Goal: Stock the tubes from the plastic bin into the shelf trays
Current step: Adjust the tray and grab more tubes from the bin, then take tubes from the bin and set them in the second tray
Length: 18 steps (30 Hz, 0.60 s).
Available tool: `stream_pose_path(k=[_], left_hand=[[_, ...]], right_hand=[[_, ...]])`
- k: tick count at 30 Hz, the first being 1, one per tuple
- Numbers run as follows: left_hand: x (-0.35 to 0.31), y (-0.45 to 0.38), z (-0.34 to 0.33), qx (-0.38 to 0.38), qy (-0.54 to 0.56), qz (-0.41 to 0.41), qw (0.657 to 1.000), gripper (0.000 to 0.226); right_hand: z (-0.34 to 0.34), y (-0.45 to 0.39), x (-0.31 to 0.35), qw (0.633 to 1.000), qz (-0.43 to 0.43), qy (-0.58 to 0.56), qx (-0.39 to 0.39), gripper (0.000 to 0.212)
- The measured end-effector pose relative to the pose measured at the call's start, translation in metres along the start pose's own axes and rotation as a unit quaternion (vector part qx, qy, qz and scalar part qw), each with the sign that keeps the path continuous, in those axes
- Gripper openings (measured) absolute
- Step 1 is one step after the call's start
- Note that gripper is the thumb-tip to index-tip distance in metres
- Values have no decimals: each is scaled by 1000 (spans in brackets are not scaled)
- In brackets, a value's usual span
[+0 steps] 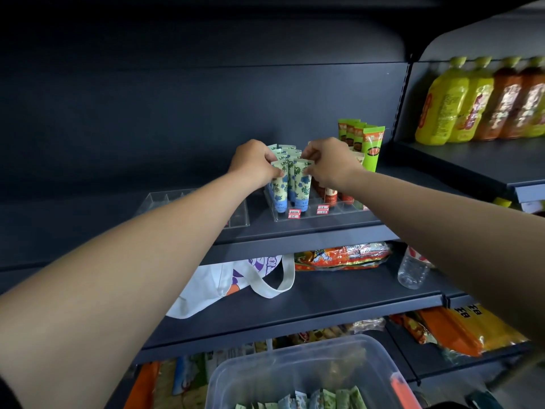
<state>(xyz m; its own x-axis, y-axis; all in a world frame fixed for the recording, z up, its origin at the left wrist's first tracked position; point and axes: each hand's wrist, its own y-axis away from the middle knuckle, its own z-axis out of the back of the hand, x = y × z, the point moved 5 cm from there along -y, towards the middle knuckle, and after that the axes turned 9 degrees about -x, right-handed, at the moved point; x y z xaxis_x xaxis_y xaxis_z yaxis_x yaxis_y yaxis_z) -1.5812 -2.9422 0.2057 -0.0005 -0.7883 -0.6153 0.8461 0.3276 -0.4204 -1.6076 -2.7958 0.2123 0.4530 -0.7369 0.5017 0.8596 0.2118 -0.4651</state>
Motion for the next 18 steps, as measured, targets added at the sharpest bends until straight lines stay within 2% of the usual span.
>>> stream_pose_path(k=[4, 7, 13, 18], left_hand=[[-15, -1, 15, -4, -41, -47, 998, 34], [-28, -1, 32, -14, -80, -99, 992, 36], [-46, 0, 55, 19, -277, -171, 946, 84], [-53, 10, 64, 26, -341, -170, 924, 98]], right_hand=[[14, -1, 3, 999, 33, 23, -16, 25], [31, -2, 9, 996, 68, 55, -26, 29], [65, -1, 17, 980, 138, 139, -47, 65], [80, 4, 19, 962, 161, 215, -49, 89]])
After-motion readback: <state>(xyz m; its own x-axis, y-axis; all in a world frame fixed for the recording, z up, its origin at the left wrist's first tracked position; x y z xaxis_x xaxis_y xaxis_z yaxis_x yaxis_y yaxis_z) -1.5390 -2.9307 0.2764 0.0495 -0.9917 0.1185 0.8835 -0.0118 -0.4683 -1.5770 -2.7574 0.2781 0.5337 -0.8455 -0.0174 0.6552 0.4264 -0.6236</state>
